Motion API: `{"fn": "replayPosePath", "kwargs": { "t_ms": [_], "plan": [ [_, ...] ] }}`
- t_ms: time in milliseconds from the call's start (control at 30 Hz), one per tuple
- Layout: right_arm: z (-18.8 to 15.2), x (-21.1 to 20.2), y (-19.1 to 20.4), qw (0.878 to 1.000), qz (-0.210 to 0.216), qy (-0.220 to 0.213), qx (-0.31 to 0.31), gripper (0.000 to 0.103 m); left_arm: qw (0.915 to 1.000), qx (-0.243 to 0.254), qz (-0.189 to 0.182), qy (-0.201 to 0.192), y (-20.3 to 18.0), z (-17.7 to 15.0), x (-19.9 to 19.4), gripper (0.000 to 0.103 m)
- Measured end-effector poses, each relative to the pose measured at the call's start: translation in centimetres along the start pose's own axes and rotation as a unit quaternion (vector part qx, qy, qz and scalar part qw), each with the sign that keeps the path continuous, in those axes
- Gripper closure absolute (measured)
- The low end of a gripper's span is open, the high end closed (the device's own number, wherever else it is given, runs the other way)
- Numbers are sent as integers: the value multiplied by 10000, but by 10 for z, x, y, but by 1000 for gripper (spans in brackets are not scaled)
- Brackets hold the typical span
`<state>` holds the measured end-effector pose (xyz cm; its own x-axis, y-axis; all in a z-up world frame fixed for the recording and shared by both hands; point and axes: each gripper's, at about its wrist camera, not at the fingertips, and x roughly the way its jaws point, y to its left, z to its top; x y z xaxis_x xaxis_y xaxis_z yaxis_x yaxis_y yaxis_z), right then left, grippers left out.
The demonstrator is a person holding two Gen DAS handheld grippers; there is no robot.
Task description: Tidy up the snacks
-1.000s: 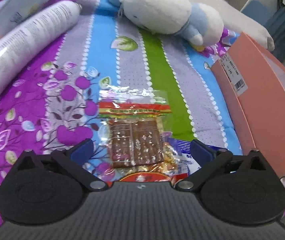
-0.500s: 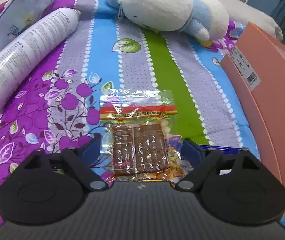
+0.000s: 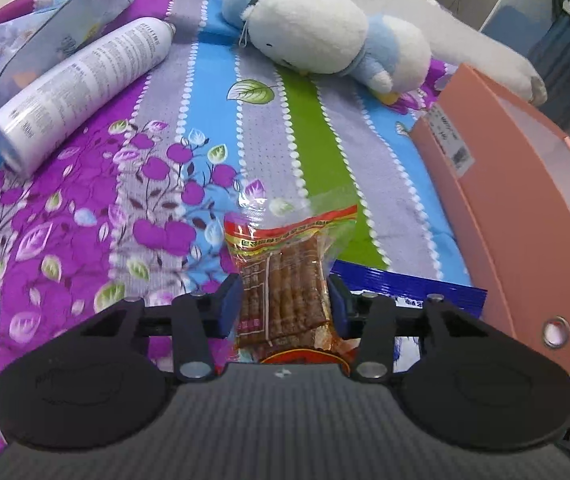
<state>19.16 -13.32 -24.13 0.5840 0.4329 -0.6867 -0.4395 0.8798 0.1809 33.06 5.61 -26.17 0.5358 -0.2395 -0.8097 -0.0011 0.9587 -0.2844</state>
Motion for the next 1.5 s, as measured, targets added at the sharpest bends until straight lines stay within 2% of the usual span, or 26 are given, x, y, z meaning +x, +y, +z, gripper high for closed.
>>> {"fn": "replayPosePath", "kwargs": {
  "t_ms": [367, 633, 900, 1100, 1133, 1167, 1200, 1233, 1300, 1333, 1367, 1400, 1500],
  "plan": [
    [-24, -42, -9, 9999, 4, 57, 137, 88, 9999, -114, -94, -56, -4, -50, -53, 53],
    [-47, -72, -23, 9991, -100, 64, 398, 88, 9999, -112, -75, 77, -16, -85, -68, 53],
    [-63, -79, -43, 9966, -339, 286, 699, 86, 9998, 13, 189, 99, -20, -95, -71, 53],
    [-64, -76, -46, 9953, -362, 335, 837, 83, 9989, 126, 431, 121, -15, -96, -76, 51],
    [-64, -77, -46, 9951, -362, 323, 867, 82, 9990, 74, 430, 86, -13, -97, -78, 42],
    [-63, -77, -46, 9948, -378, 314, 892, 78, 9991, 24, 410, 72, -11, -97, -80, 30],
    [-62, -77, -47, 9945, -391, 307, 917, 65, 9991, -18, 411, 37, -10, -98, -83, 25],
    [-62, -79, -48, 9942, -420, 268, 950, 59, 9990, -27, 445, -29, -9, -99, -86, 22],
    [-61, -83, -51, 9936, -419, 156, 1042, 38, 9990, -35, 434, -108, -9, -99, -92, 19],
    [-60, -83, -52, 9931, -399, 131, 1093, 32, 9990, -70, 414, -130, -8, -98, -94, 16],
    [-60, -82, -53, 9927, -361, 118, 1146, 17, 9990, -115, 400, -156, -7, -98, -96, 13],
    [-59, -81, -53, 9924, -326, 99, 1185, 11, 9990, -154, 383, -188, -6, -99, -98, 11],
    [-57, -79, -49, 9923, -304, -3, 1200, 10, 9985, -301, 352, -274, -2, -102, -102, 8]
  ]
}}
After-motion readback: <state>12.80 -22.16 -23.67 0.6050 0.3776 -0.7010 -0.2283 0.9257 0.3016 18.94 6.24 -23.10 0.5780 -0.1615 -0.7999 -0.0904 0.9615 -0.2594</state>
